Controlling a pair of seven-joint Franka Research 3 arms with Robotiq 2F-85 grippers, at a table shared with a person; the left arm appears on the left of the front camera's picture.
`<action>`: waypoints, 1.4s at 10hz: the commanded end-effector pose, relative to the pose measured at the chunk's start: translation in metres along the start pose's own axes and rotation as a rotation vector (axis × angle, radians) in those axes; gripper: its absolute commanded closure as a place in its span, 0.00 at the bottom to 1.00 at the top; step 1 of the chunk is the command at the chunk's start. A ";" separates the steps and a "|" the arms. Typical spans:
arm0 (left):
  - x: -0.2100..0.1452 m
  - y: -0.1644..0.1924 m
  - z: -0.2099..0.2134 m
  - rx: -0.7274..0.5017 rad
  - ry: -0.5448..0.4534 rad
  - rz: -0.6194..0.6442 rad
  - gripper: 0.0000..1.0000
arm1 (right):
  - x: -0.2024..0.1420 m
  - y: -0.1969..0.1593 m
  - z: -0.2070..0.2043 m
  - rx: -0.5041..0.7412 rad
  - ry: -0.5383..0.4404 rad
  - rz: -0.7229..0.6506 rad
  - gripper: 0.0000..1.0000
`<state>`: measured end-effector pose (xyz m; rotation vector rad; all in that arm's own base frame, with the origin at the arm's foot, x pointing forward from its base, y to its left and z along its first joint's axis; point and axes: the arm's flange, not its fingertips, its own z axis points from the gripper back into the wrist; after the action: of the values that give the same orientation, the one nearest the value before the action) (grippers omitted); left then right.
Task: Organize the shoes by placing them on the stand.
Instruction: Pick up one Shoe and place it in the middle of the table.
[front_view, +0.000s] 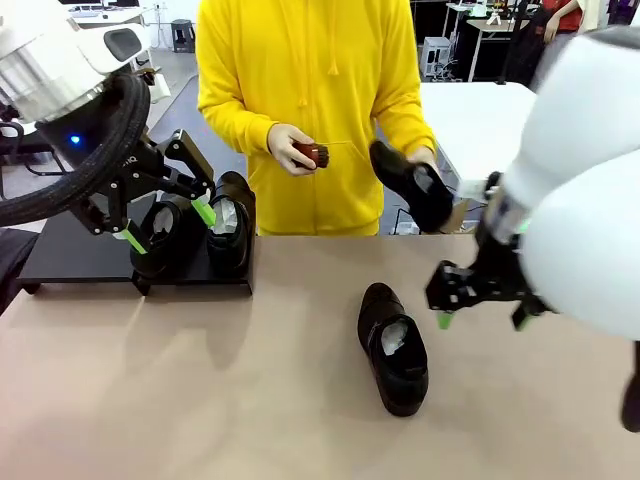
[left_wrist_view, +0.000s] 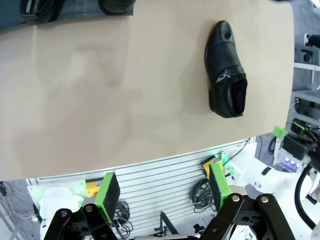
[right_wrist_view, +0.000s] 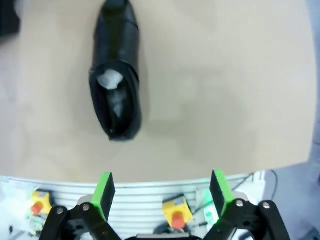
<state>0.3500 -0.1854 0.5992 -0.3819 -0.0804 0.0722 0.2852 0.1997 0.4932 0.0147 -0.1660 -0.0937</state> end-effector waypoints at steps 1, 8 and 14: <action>0.000 0.000 0.001 -0.015 0.008 0.004 0.08 | -0.031 -0.030 0.021 0.042 0.083 0.038 0.00; 0.000 0.000 0.001 -0.015 0.008 0.004 0.08 | -0.063 -0.040 0.026 0.061 0.181 0.126 0.00; 0.000 0.000 0.001 -0.015 0.008 0.004 0.08 | -0.061 -0.035 0.023 0.056 0.178 0.120 0.00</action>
<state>0.3501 -0.1854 0.5992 -0.3819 -0.0802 0.0723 0.2151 0.1667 0.5051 0.0569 0.0154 0.0221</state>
